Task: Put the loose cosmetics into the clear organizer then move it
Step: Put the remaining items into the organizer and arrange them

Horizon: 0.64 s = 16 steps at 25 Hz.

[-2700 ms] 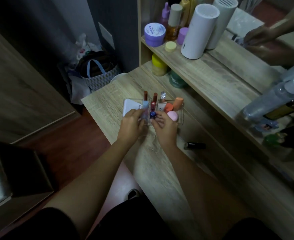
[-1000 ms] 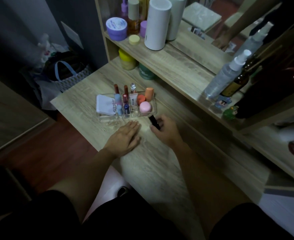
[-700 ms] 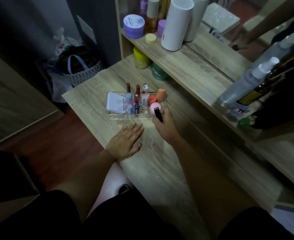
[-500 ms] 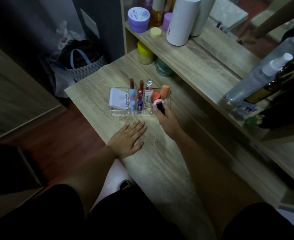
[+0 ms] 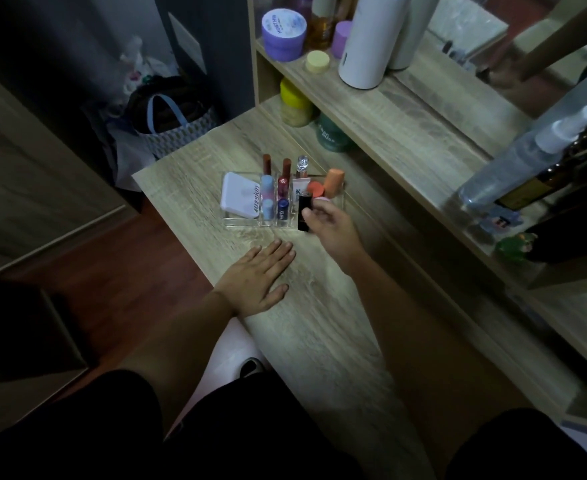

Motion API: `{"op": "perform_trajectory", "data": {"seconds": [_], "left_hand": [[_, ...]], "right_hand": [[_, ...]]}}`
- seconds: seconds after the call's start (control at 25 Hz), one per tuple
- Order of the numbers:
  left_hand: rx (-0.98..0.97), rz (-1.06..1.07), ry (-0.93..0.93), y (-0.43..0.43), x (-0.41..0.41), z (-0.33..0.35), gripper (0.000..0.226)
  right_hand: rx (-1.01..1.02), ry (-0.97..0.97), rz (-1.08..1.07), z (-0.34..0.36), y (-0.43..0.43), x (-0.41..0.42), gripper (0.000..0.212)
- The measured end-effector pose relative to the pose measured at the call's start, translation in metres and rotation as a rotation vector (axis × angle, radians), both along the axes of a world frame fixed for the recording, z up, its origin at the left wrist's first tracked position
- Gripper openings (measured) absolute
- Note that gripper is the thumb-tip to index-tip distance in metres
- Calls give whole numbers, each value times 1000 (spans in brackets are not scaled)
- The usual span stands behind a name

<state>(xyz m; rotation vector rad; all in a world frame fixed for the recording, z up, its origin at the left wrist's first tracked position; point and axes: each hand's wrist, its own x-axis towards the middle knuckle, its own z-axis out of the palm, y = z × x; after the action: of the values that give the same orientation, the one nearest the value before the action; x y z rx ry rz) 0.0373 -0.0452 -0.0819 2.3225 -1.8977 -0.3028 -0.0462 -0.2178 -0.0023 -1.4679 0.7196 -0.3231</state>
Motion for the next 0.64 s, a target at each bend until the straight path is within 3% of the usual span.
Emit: {"op": "perform_trajectory", "data": {"seconds": [0.24,0.64], "left_hand": [[-14,1,38,-1,0,0,65],[-42,2,64,-1,2,-1,65]], "right_hand": [[-24,0,-21,-3,-9,1,26],[-298,104,-37,-17,-12,8,31]]}}
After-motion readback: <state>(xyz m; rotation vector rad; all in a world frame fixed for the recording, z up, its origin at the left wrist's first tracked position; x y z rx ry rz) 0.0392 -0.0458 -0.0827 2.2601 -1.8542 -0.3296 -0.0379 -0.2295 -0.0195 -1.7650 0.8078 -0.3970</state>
